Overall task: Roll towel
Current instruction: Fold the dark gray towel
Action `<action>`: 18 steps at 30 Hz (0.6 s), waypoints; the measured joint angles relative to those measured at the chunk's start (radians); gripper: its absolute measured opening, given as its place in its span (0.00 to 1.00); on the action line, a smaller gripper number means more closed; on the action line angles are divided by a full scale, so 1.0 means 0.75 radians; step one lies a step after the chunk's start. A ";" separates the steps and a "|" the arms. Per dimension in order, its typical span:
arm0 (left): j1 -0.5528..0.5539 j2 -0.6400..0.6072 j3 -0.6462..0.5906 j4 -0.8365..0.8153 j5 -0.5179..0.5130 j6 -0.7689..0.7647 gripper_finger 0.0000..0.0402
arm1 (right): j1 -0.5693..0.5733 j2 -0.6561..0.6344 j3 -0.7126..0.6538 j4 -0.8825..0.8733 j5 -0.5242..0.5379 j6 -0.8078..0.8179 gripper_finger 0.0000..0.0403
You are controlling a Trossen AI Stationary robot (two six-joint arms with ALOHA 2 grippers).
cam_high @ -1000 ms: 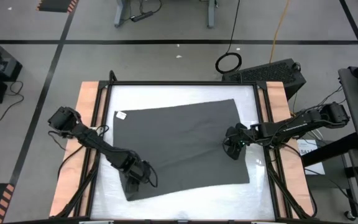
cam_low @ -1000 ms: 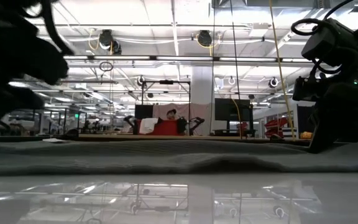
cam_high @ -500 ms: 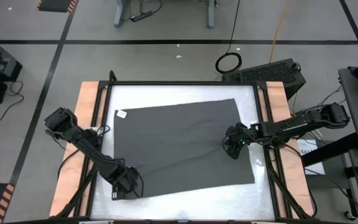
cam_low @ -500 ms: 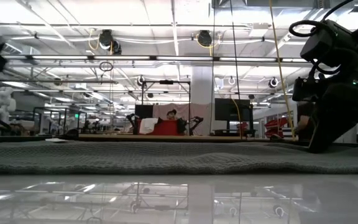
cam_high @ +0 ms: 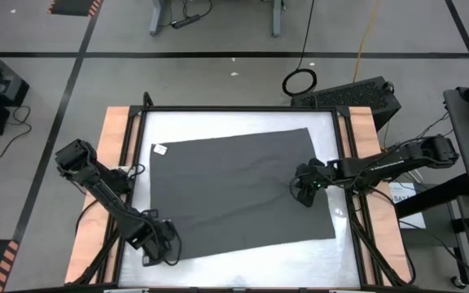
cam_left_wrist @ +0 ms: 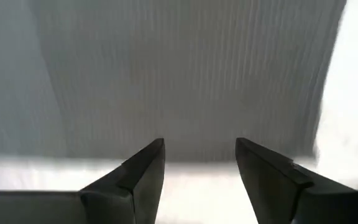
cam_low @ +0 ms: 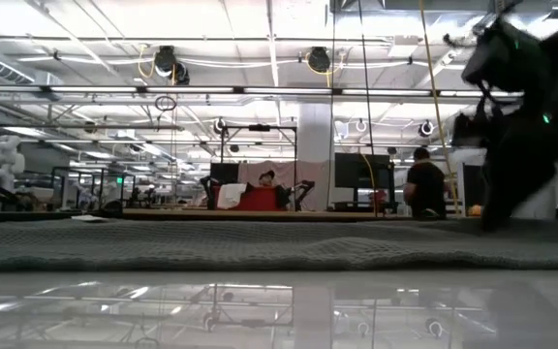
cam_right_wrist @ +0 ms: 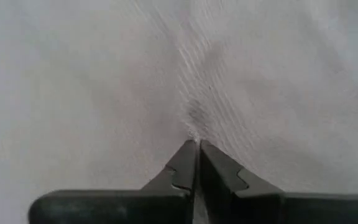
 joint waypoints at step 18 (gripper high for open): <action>0.087 0.113 -0.086 0.132 -0.117 0.312 0.51 | 0.449 -0.063 0.149 -0.319 -0.068 0.343 0.37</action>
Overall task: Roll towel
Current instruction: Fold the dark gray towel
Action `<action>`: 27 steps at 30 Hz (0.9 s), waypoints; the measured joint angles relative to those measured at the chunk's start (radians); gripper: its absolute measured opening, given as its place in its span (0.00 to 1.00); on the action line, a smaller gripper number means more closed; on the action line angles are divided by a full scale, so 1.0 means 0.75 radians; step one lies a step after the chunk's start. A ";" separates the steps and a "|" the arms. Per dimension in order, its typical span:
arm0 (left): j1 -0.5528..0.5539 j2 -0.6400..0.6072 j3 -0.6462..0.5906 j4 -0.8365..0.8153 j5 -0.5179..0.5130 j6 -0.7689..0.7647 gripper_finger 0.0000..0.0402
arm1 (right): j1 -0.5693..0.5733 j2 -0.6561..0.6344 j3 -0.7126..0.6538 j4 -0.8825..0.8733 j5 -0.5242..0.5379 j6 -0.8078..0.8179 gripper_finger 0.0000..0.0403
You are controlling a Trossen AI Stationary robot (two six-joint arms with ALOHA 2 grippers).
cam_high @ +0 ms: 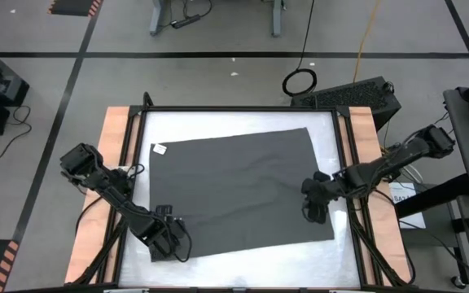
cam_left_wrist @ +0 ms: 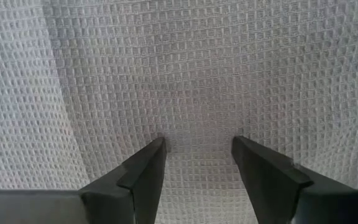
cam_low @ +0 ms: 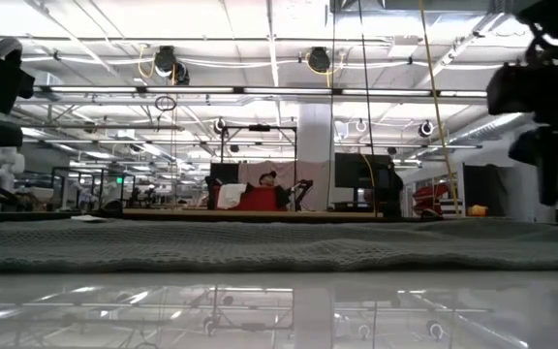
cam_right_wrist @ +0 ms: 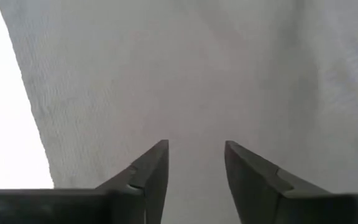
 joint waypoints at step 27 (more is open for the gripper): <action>0.006 -0.111 0.171 -0.301 -0.124 0.098 0.51 | 0.427 0.165 0.116 0.025 0.125 0.237 0.37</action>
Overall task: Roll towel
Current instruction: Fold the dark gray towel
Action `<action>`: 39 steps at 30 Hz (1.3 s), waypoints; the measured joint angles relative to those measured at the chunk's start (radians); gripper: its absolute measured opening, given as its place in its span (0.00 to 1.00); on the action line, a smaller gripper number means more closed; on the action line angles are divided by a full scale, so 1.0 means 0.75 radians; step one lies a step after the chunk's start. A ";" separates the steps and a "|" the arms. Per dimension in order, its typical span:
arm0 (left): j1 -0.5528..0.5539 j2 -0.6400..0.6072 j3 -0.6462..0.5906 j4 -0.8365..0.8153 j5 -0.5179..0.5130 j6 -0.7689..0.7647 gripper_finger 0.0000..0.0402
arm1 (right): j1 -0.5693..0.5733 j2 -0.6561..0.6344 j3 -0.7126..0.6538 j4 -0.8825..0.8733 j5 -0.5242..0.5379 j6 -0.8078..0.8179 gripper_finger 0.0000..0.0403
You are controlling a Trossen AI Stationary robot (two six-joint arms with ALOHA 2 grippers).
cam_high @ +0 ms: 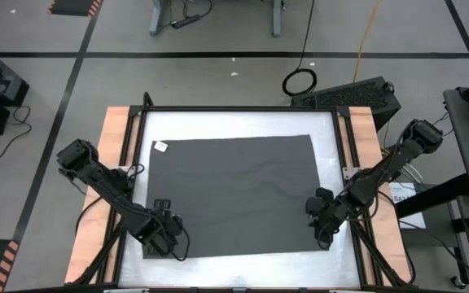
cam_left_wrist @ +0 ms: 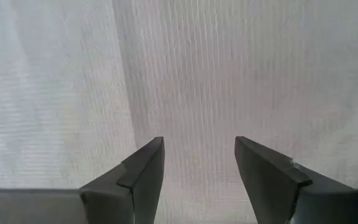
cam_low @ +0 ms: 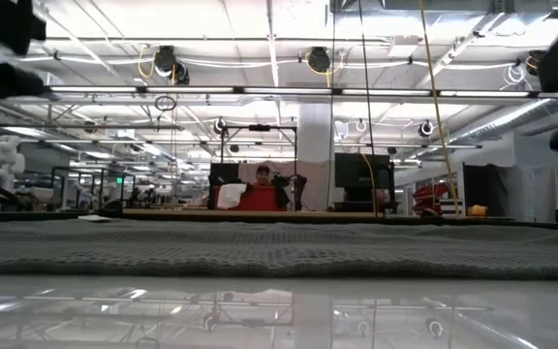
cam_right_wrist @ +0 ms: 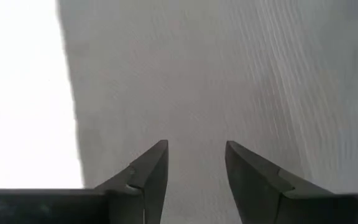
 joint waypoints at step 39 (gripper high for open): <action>-0.490 0.036 0.033 0.302 0.011 -0.497 0.51 | 0.566 0.404 0.109 0.307 0.221 0.334 0.38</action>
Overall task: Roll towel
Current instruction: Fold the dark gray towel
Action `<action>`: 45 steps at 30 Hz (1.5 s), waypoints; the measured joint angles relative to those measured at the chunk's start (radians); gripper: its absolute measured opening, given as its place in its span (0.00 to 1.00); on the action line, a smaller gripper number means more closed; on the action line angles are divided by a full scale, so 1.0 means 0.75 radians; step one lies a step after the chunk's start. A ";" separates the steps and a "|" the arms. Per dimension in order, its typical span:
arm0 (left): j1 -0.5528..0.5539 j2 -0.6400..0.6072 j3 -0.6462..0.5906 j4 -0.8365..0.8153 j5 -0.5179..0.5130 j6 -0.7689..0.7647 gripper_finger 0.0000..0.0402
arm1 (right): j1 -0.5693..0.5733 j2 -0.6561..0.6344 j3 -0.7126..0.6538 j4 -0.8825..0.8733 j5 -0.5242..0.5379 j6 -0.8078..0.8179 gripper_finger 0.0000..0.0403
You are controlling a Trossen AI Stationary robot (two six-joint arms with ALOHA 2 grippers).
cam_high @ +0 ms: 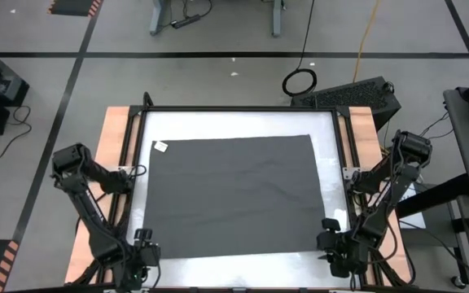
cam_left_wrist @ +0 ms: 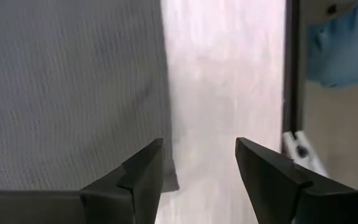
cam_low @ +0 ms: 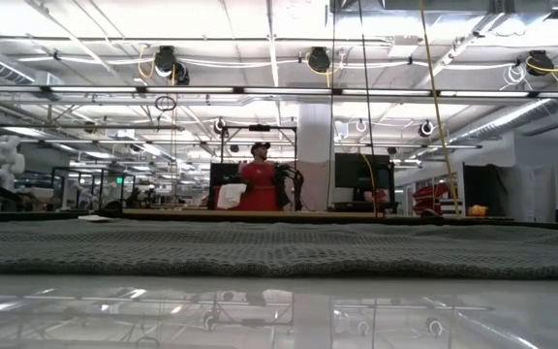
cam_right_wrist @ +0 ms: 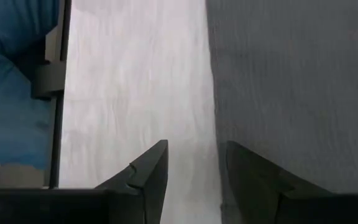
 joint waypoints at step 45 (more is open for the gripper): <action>-0.006 0.171 0.166 -0.407 -0.189 0.034 0.01 | 0.018 0.154 0.365 -0.615 0.111 -0.035 0.00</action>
